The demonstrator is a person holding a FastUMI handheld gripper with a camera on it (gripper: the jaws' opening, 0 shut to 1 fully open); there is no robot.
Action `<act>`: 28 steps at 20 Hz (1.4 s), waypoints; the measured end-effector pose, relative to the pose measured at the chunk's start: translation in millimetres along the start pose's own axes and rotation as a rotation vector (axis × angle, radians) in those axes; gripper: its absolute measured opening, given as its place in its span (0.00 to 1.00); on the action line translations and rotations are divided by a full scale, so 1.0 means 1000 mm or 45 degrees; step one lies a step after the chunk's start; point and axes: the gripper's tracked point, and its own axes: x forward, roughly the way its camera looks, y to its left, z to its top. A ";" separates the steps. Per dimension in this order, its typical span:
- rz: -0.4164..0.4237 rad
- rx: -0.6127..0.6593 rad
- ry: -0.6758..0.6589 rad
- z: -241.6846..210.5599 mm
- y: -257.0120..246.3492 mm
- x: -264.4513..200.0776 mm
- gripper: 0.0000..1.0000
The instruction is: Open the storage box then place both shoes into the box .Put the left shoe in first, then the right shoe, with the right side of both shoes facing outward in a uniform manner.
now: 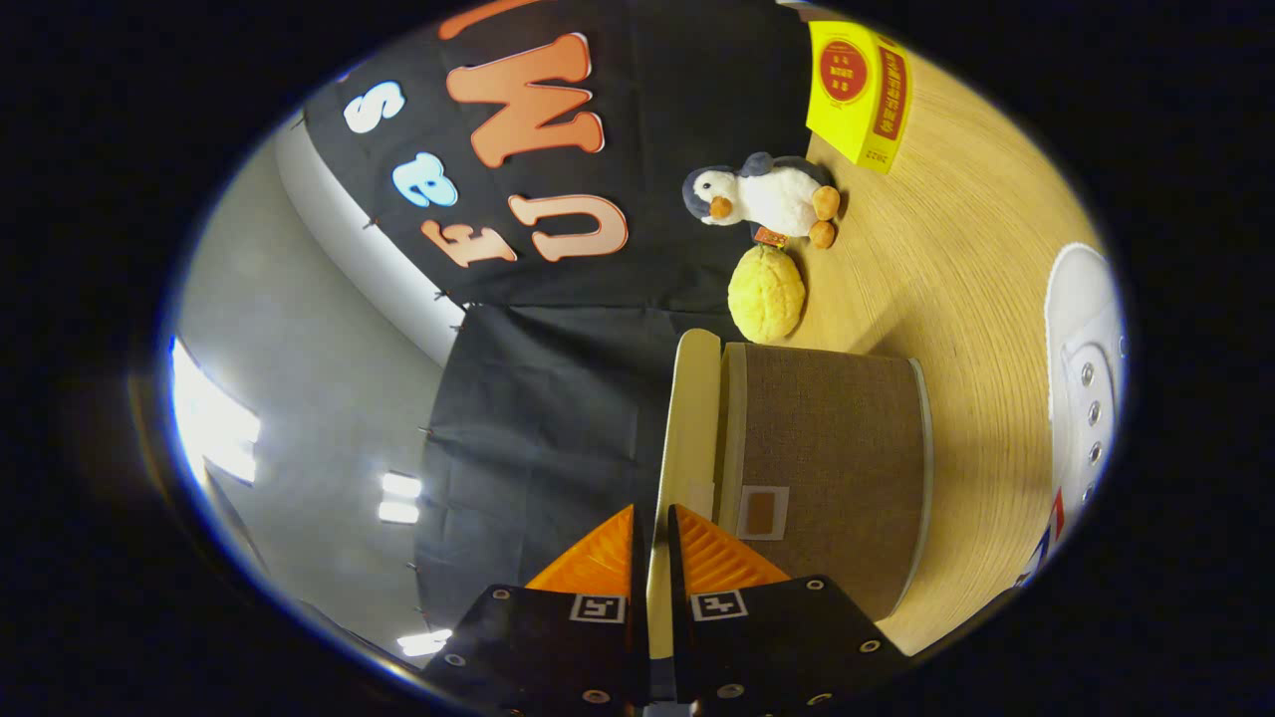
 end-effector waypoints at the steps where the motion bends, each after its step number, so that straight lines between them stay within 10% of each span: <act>1: -0.026 -0.010 0.028 -0.004 -0.001 0.001 0.07; 5: -0.232 -0.005 0.080 -0.014 -0.036 0.003 0.07; 28: -0.244 -0.523 0.017 -0.052 0.159 0.132 0.05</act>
